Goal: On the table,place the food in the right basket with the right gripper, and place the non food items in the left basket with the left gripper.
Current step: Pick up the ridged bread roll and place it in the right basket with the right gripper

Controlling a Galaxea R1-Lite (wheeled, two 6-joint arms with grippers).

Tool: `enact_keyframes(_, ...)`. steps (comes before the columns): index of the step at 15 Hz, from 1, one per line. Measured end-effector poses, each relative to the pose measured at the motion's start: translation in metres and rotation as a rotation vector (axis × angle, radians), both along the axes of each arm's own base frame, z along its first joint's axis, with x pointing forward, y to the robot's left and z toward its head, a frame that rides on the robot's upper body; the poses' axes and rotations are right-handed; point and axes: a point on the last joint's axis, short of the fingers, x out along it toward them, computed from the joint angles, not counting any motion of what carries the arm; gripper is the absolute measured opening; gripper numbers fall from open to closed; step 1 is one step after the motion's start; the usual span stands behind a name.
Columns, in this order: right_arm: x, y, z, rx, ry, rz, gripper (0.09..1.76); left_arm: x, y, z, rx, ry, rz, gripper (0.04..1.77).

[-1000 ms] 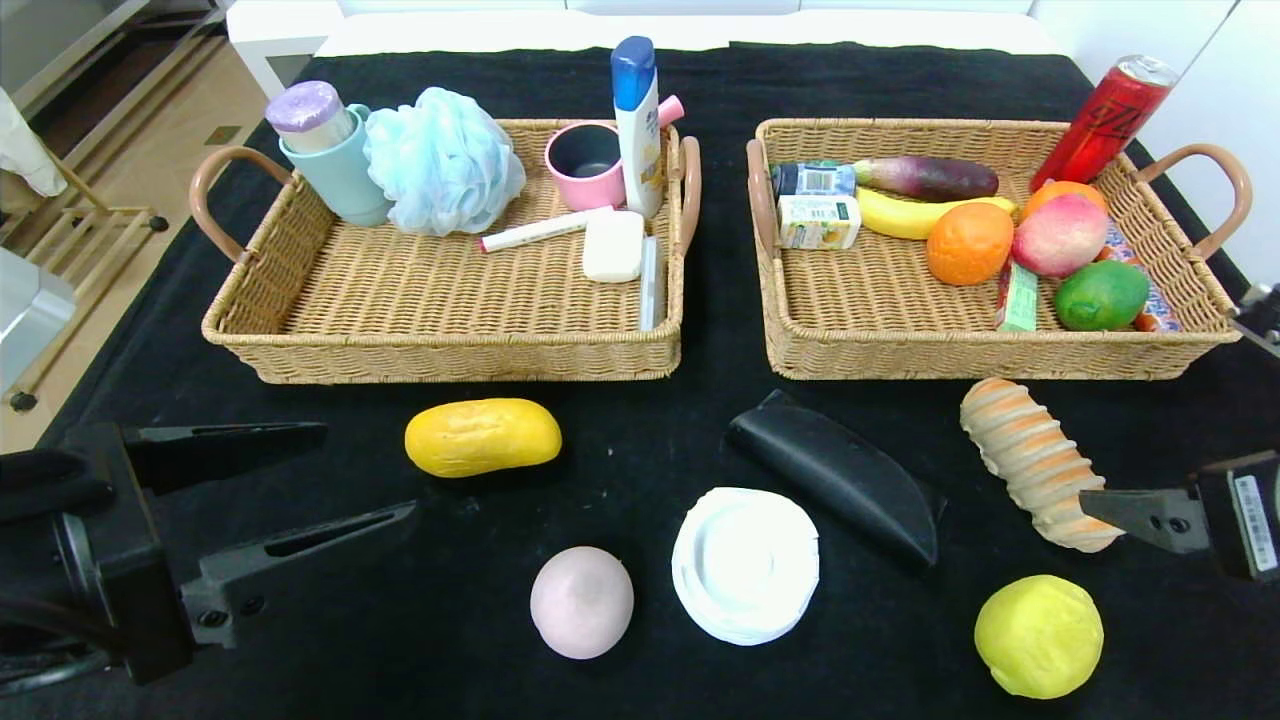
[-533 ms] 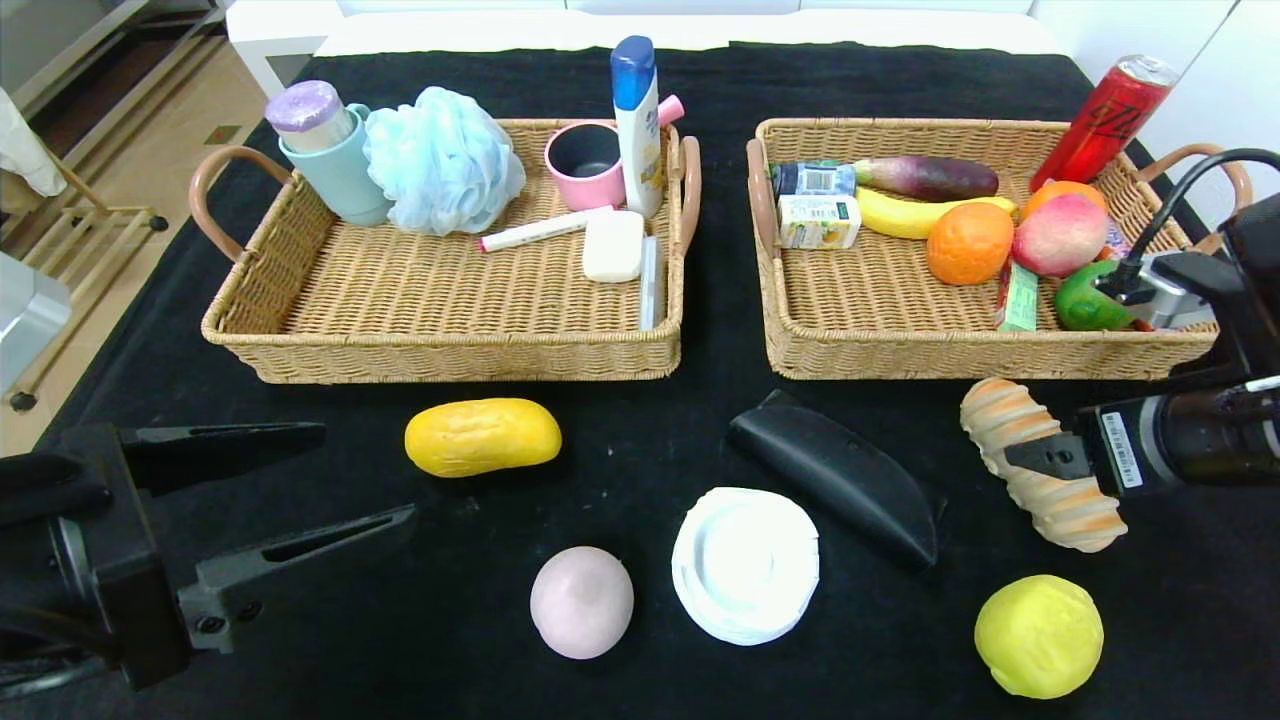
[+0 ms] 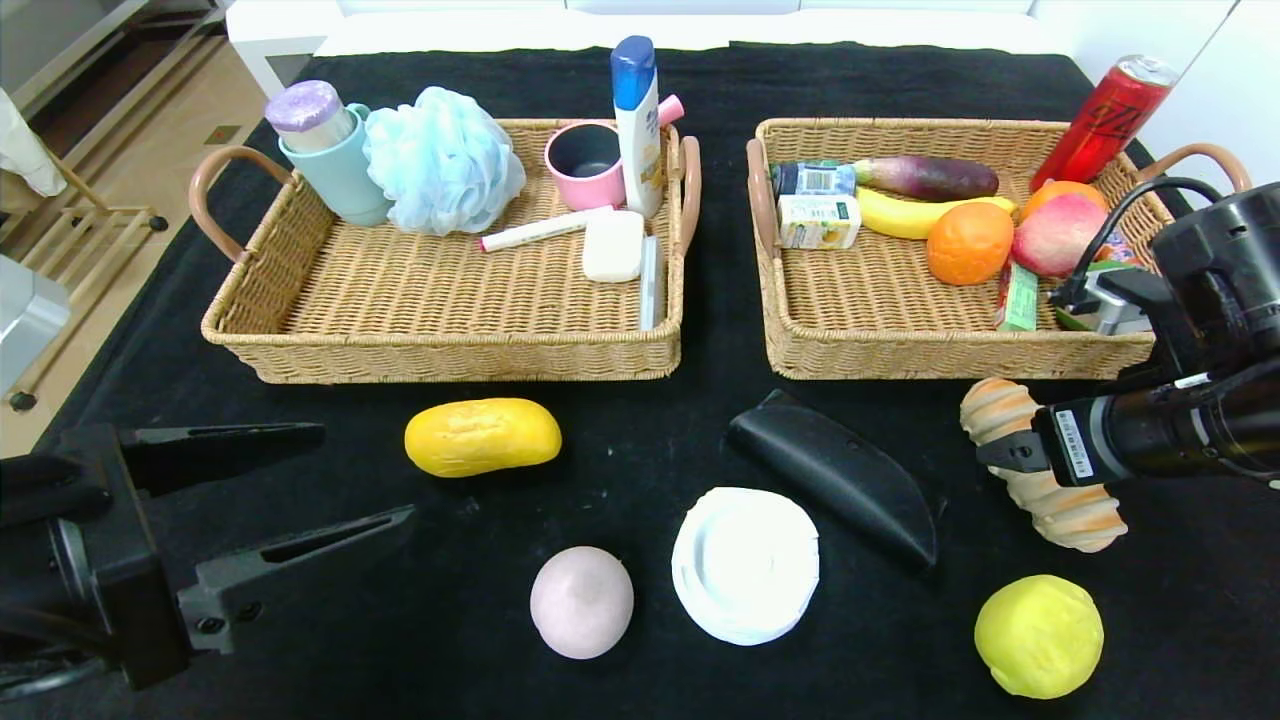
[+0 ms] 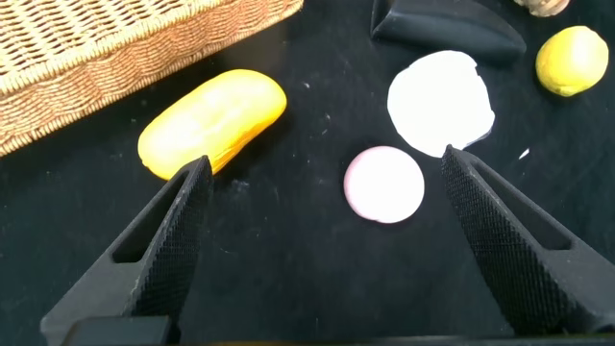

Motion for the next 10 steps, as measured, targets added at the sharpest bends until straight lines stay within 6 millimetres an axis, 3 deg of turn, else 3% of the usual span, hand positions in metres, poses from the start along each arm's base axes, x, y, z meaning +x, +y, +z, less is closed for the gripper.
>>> enact_keyframes(6,0.007,0.0,-0.0054,0.001,-0.003,-0.008,1.71,-0.0002,0.0001,0.0001,0.0,-0.002,0.001,1.72)
enact_keyframes(7,0.0075,0.0001,-0.0062,0.0,0.0,-0.009,1.64,-0.0003,0.0001,0.0002,0.0,-0.002,0.002,1.72)
enact_keyframes(10,0.0082,0.0005,-0.0068,0.001,0.0,-0.008,1.15,-0.0005,0.0002,0.0005,0.0,-0.005,0.001,1.72)
